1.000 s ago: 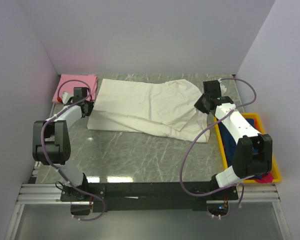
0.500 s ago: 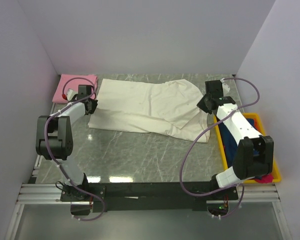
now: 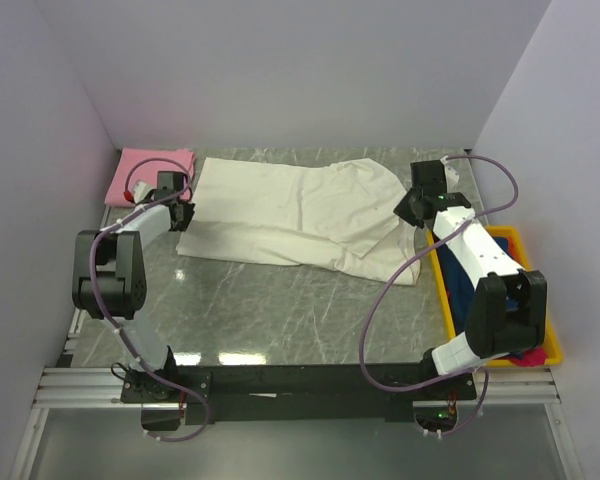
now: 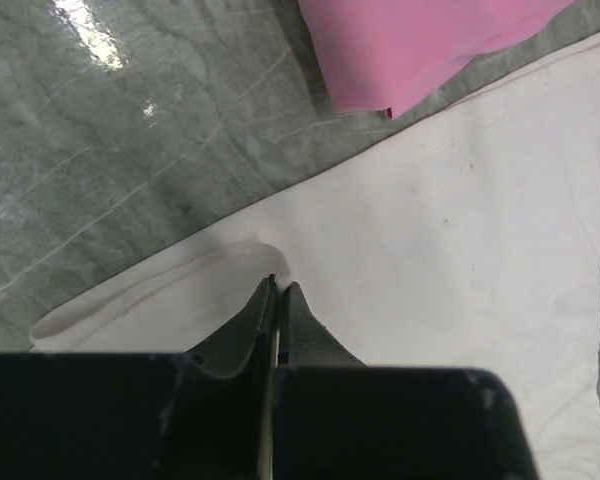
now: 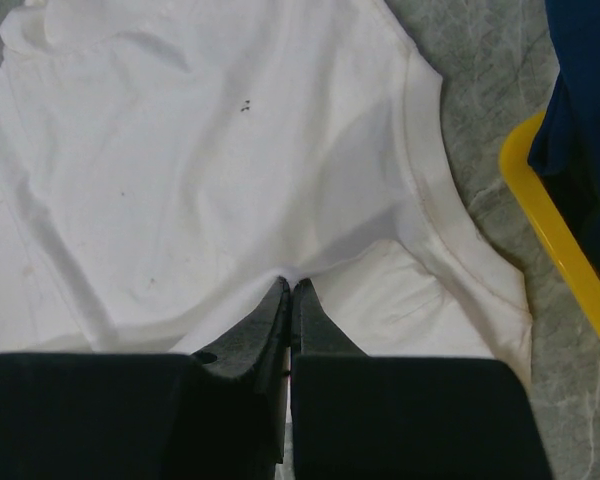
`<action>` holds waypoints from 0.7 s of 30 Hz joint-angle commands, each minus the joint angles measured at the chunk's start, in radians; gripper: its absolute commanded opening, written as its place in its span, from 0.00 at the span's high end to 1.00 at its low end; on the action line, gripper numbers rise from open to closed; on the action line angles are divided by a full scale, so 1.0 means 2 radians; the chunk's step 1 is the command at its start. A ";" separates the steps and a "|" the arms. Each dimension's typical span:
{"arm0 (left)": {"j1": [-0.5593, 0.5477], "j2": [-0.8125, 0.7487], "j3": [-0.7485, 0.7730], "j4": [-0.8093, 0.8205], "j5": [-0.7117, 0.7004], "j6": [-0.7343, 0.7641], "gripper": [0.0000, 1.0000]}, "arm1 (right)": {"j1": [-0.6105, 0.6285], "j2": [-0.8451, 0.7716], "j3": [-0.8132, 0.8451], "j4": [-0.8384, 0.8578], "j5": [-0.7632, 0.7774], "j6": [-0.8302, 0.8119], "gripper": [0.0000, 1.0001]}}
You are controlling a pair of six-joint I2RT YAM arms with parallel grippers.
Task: Fold and stack the t-shirts
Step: Flatten the tshirt out
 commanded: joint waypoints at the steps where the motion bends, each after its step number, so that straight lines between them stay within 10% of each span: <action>1: 0.001 -0.054 -0.010 -0.007 -0.016 -0.007 0.99 | -0.004 -0.009 0.014 0.007 -0.001 -0.007 1.00; 21: 0.052 -0.403 -0.209 -0.108 -0.049 -0.001 0.99 | -0.002 -0.480 -0.189 -0.142 -0.085 0.034 1.00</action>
